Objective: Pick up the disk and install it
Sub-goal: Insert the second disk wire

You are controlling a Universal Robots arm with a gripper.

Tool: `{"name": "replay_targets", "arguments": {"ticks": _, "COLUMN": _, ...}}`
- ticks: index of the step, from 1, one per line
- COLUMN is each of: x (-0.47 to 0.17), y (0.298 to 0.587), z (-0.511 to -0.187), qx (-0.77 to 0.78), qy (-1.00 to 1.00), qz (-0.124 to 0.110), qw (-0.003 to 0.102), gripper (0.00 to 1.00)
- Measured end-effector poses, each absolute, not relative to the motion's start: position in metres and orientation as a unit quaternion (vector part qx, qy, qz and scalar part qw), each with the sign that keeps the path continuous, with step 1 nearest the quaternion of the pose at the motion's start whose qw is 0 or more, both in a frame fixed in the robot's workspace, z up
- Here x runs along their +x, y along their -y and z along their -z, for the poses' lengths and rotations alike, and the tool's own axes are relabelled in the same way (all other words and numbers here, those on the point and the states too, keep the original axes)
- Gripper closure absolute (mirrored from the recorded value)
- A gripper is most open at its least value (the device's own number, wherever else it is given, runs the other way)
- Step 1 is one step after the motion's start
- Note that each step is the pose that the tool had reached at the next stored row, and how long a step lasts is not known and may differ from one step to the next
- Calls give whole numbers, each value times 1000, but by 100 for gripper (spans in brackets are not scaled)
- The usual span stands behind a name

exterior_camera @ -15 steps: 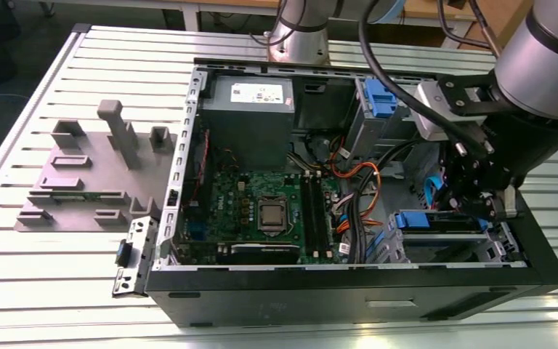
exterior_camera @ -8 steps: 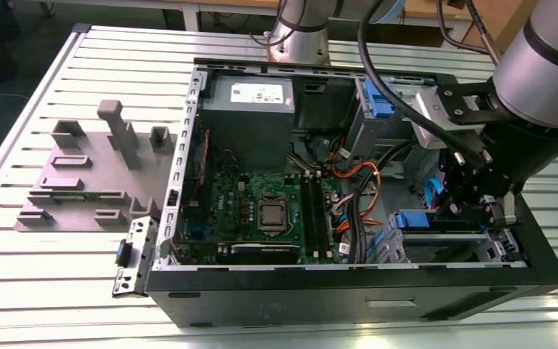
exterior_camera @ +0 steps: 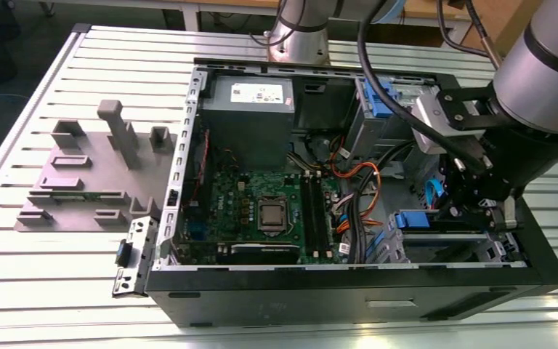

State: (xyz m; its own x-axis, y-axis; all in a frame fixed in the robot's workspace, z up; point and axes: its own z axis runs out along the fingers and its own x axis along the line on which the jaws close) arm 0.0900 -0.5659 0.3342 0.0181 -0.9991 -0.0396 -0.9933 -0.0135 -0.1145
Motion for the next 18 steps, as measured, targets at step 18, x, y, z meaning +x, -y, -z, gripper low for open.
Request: {"name": "replay_targets", "arguments": {"ticks": 18, "x": 90, "y": 569, "z": -329, "qx": -711, "qy": -700, "qz": 24, "qw": 57, "gripper": 84}}
